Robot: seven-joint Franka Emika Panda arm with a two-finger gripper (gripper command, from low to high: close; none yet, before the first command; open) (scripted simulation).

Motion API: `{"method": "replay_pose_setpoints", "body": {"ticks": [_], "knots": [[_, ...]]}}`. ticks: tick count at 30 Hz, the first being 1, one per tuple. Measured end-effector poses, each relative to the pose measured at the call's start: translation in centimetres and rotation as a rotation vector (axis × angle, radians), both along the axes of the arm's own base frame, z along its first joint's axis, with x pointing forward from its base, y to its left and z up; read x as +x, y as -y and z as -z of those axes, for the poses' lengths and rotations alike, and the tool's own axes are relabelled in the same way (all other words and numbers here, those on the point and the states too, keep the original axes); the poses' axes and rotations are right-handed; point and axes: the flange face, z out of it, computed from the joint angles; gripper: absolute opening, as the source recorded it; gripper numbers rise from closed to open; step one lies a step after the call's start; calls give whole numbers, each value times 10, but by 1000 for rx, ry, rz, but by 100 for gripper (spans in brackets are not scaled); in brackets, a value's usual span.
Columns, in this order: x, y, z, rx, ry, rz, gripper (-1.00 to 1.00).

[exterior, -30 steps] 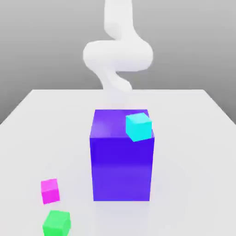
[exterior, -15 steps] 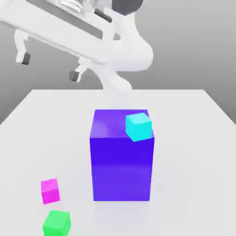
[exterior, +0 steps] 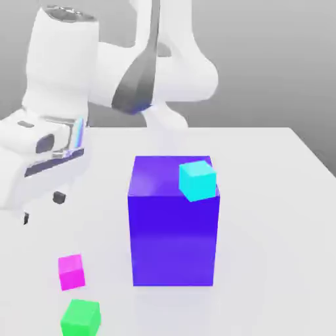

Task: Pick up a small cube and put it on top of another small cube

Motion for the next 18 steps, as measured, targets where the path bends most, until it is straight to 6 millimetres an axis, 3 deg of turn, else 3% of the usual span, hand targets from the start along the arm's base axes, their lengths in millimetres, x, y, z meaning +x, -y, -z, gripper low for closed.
{"method": "replay_pose_setpoints", "body": {"ticks": [6,12,18], "knots": [[-27,15,57,74,-102,-230,0],[-52,16,102,170,-143,-478,0],[-54,17,139,190,-133,-530,0]]}}
